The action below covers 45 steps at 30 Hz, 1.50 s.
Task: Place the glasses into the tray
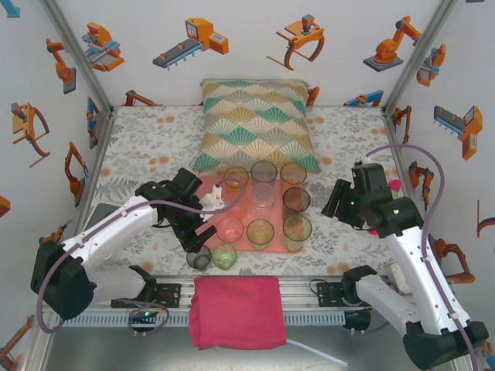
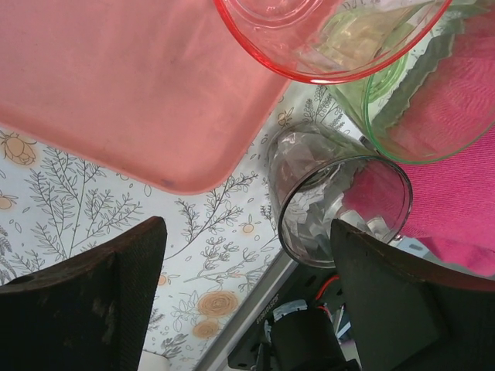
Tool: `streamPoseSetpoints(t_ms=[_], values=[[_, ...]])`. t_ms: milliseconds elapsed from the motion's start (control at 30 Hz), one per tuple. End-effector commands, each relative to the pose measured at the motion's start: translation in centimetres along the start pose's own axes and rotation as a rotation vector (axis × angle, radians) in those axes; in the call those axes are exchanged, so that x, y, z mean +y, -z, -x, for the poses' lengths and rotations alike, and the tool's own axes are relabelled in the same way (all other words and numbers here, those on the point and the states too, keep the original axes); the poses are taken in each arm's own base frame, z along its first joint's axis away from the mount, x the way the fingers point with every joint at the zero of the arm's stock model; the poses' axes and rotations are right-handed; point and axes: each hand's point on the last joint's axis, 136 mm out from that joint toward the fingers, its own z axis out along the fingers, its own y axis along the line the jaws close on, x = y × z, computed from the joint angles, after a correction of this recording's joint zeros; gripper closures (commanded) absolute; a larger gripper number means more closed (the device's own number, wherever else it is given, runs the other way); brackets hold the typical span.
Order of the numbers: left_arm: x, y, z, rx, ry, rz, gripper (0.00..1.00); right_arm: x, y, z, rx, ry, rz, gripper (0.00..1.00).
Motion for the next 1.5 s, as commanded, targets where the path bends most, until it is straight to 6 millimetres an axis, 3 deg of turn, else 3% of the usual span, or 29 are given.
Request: streamPoseSetpoints(t_ms=[0,367,500,867,1467], values=[[0.1,-0.3,0.0,-0.007,0.001,0.016,0.24,-0.9,0.0,-0.2,-0.005,-0.023,-0.040,0.45],[-0.1,-1.4,0.0,0.004,-0.018,0.021,0.36,-1.2,-0.1,-0.5,-0.004,-0.031,-0.047,0.46],[-0.2,-1.6,-0.1,0.011,-0.023,0.020,0.49,-1.3,-0.1,-0.5,-0.005,-0.030,-0.047,0.46],[-0.4,-2.2,-0.5,0.034,-0.040,0.040,0.51,-1.4,-0.1,-0.4,-0.011,-0.031,-0.053,0.45],[-0.3,-2.0,-0.7,0.039,-0.057,0.079,0.72,-1.4,-0.1,-0.4,-0.016,-0.033,-0.053,0.46]])
